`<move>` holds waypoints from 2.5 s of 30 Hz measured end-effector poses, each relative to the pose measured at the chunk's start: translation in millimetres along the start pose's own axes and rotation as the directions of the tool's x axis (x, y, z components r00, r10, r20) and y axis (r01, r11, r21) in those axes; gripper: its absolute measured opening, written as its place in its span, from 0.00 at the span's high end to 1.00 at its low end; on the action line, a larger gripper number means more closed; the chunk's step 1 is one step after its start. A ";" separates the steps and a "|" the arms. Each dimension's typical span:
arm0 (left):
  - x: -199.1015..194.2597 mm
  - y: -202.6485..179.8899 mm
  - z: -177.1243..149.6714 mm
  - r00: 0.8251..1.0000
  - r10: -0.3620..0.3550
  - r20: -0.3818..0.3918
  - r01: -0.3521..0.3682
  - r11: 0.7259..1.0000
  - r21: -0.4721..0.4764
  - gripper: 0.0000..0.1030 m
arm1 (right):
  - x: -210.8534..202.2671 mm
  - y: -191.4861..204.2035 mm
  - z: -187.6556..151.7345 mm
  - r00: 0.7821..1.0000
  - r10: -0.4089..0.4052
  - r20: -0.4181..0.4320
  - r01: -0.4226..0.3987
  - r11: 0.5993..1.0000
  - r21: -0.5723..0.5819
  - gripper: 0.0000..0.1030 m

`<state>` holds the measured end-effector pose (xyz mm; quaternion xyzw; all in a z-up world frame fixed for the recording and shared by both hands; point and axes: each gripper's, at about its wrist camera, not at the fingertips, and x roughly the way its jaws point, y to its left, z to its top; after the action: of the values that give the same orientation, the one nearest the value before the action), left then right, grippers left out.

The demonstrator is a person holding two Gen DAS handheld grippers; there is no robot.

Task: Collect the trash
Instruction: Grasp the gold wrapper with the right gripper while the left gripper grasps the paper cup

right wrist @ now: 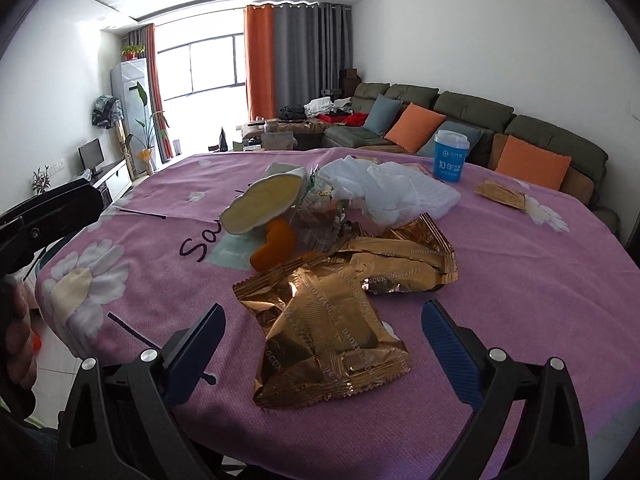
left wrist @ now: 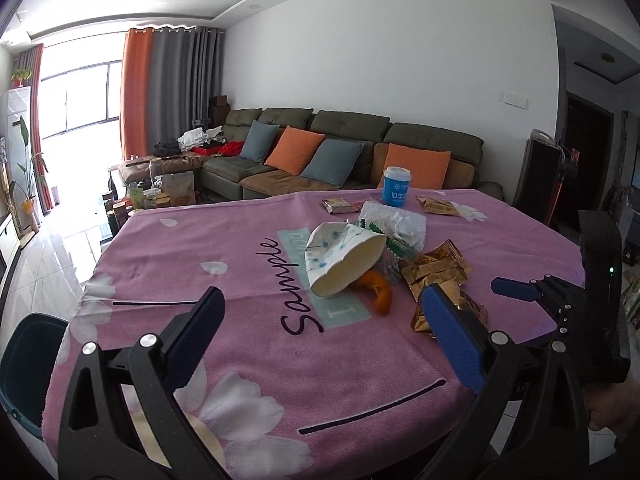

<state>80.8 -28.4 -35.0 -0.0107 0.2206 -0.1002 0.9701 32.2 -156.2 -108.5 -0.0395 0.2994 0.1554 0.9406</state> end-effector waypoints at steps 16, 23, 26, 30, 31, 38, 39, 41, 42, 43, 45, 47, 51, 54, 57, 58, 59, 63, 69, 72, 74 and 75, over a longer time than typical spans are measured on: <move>30.0 -2.3 2.7 0.999 -0.004 -0.041 0.005 1.000 0.012 0.06 | 19.6 -15.9 -7.4 0.993 0.060 -0.097 -0.053 0.996 0.074 0.51; 48.7 -9.4 11.2 0.999 -0.023 -0.036 0.025 0.999 0.039 0.06 | 8.0 -19.7 1.1 0.997 0.054 -0.050 -0.050 0.995 0.088 0.54; 63.8 -16.0 13.0 0.998 -0.033 -0.050 0.037 0.997 0.074 0.06 | 2.1 -21.9 8.2 0.999 0.034 -0.028 -0.032 0.997 0.076 0.54; 85.1 -23.3 18.4 0.997 -0.044 -0.068 0.051 0.993 0.104 0.06 | -2.9 -27.2 14.4 1.000 0.012 -0.007 -0.012 0.997 0.072 0.54; 90.5 -24.6 20.0 0.997 -0.034 -0.071 0.042 0.992 0.116 0.06 | -3.3 -28.2 14.9 1.000 0.008 -0.007 -0.007 0.997 0.073 0.54; 131.1 -31.5 27.2 0.988 0.027 -0.155 0.006 0.977 0.212 0.06 | -1.9 -39.0 17.2 1.000 -0.009 -0.008 0.009 0.995 0.098 0.54; 136.6 -29.9 28.3 0.983 0.019 -0.180 0.017 0.980 0.199 0.06 | -1.3 -40.2 17.6 1.000 -0.009 -0.009 0.010 0.995 0.102 0.54; 149.0 -29.9 28.8 0.973 0.009 -0.232 0.038 0.979 0.198 0.06 | 0.2 -43.2 17.9 1.000 -0.008 -0.012 0.009 0.994 0.111 0.54; 153.5 -31.4 28.5 0.968 0.017 -0.249 0.036 0.978 0.207 0.06 | 0.9 -43.6 18.4 1.000 -0.009 -0.013 0.011 0.994 0.111 0.54; 157.6 -33.1 28.3 0.965 0.022 -0.261 0.035 0.976 0.213 0.06 | 1.6 -44.0 18.7 1.000 -0.009 -0.013 0.011 0.994 0.112 0.54; 161.1 -33.6 29.3 0.964 0.023 -0.265 0.034 0.978 0.207 0.06 | 3.0 -45.6 19.1 1.000 -0.009 -0.016 0.010 0.993 0.116 0.54; 166.5 -33.3 30.4 0.960 0.032 -0.277 0.024 0.980 0.198 0.06 | 2.9 -45.6 19.0 1.000 -0.009 -0.016 0.011 0.993 0.118 0.54; 178.3 -30.3 30.8 0.948 0.056 -0.313 0.000 0.985 0.175 0.06 | 2.9 -47.4 20.3 1.000 -0.010 -0.013 0.011 0.993 0.121 0.54; 182.0 -30.2 34.9 0.949 0.065 -0.307 -0.009 0.984 0.179 0.06 | 3.3 -48.4 19.4 1.000 -0.010 -0.015 0.011 0.992 0.126 0.54; 184.6 -34.5 40.0 0.956 0.085 -0.281 -0.025 0.977 0.211 0.06 | 2.6 -47.8 18.7 1.000 -0.009 -0.015 0.011 0.992 0.129 0.54; 186.5 -34.9 41.3 0.955 0.093 -0.280 -0.031 0.976 0.217 0.06 | 1.9 -47.7 18.6 1.000 -0.010 -0.014 0.012 0.991 0.130 0.54; 188.8 -35.4 42.0 0.954 0.097 -0.285 -0.032 0.974 0.222 0.06 | 1.4 -48.0 18.5 1.000 -0.011 -0.013 0.012 0.991 0.132 0.54; 191.8 -33.2 43.4 0.953 0.100 -0.284 -0.038 0.975 0.217 0.17 | 0.0 -52.4 17.9 1.000 -0.016 -0.010 0.017 0.990 0.140 0.54; 189.4 -30.6 42.4 0.953 0.105 -0.284 -0.045 0.977 0.210 0.40 | 0.1 -52.3 17.2 1.000 -0.008 -0.009 0.010 0.990 0.141 0.54; 187.2 -28.2 41.7 0.954 0.098 -0.283 -0.042 0.979 0.199 0.51 | -0.6 -52.6 17.6 1.000 -0.006 -0.005 0.007 0.990 0.140 0.54; 185.6 -26.4 41.8 0.957 0.093 -0.274 -0.040 0.980 0.193 0.55 | -0.8 -52.8 17.7 1.000 -0.007 -0.005 0.007 0.990 0.140 0.54; 184.5 -26.2 42.3 0.959 0.096 -0.267 -0.044 0.979 0.197 0.56 | -0.9 -52.8 18.0 1.000 -0.007 -0.004 0.007 0.990 0.139 0.54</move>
<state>256.8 -91.8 -73.8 0.1032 0.3428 -0.0866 0.9297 58.0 -203.5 -94.2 0.0247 0.3112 0.1308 0.9410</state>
